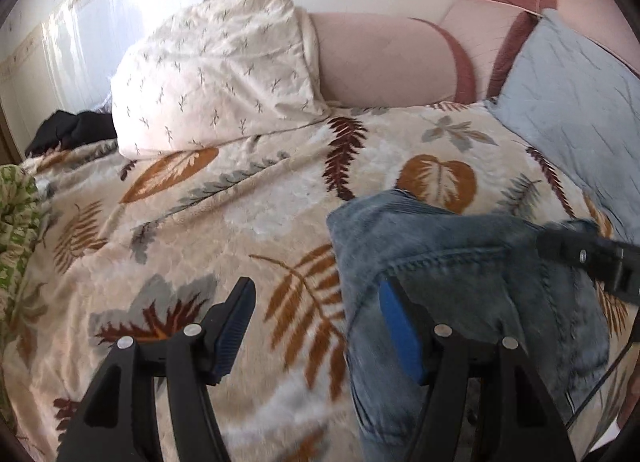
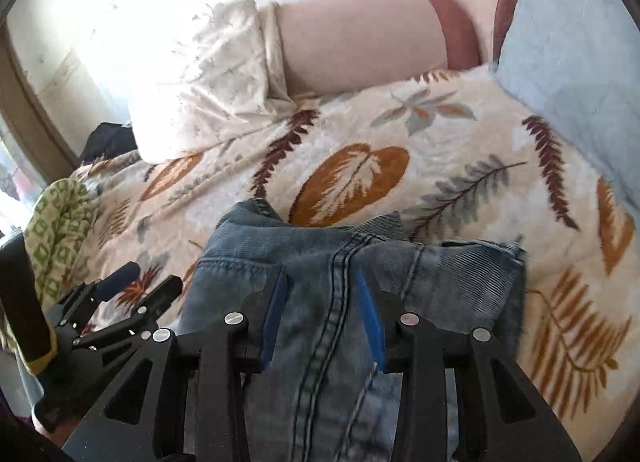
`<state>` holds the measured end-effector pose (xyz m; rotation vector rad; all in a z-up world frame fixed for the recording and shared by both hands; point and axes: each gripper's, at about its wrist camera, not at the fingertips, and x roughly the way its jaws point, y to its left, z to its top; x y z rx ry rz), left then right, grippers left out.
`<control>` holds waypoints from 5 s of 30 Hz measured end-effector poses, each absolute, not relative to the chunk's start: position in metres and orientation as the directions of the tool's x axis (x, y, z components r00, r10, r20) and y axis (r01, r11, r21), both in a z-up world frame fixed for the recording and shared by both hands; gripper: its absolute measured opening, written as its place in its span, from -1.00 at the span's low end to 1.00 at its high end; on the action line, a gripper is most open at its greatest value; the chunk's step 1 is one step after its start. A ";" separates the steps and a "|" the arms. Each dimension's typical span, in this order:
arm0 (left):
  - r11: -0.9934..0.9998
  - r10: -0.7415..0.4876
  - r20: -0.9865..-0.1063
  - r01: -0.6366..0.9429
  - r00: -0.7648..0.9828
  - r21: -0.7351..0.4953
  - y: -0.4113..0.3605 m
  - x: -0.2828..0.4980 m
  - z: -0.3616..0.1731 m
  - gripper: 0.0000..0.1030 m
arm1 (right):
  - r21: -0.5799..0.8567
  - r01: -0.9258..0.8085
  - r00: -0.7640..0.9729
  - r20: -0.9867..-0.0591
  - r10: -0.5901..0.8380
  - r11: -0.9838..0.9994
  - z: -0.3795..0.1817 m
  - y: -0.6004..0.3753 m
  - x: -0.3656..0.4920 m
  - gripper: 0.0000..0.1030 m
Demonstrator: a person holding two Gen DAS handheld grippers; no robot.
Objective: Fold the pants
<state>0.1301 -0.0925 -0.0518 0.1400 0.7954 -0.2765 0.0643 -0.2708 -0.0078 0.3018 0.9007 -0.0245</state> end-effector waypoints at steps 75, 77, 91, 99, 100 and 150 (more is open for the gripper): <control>0.965 -0.116 -0.584 0.230 0.803 0.125 -0.050 0.071 -0.015 0.55 | 0.328 0.305 0.652 -0.757 0.055 0.894 -0.012 -0.320 -0.002 0.20; 0.965 -0.120 -0.585 0.233 0.802 0.122 -0.049 0.071 -0.015 0.55 | 0.335 0.325 0.647 -0.761 0.050 0.884 -0.014 -0.324 -0.003 0.20; 0.953 -0.202 -0.662 0.302 0.722 0.038 -0.053 0.078 -0.030 0.64 | 0.399 0.361 0.572 -0.809 0.138 0.843 -0.038 -0.360 -0.006 0.30; 0.924 -0.307 -0.806 0.363 0.506 -0.124 -0.061 0.096 -0.075 0.73 | 0.472 0.328 0.492 -0.825 0.279 0.818 -0.067 -0.353 0.013 0.45; 0.921 -0.314 -0.804 0.366 0.504 -0.130 -0.062 0.095 -0.075 0.74 | 0.470 0.328 0.487 -0.827 0.281 0.819 -0.069 -0.352 0.015 0.47; 0.824 -0.565 -0.594 0.431 0.572 -0.368 -0.024 0.136 -0.020 -0.22 | 0.466 0.050 0.672 -0.670 0.315 0.884 -0.018 -0.260 0.089 -0.47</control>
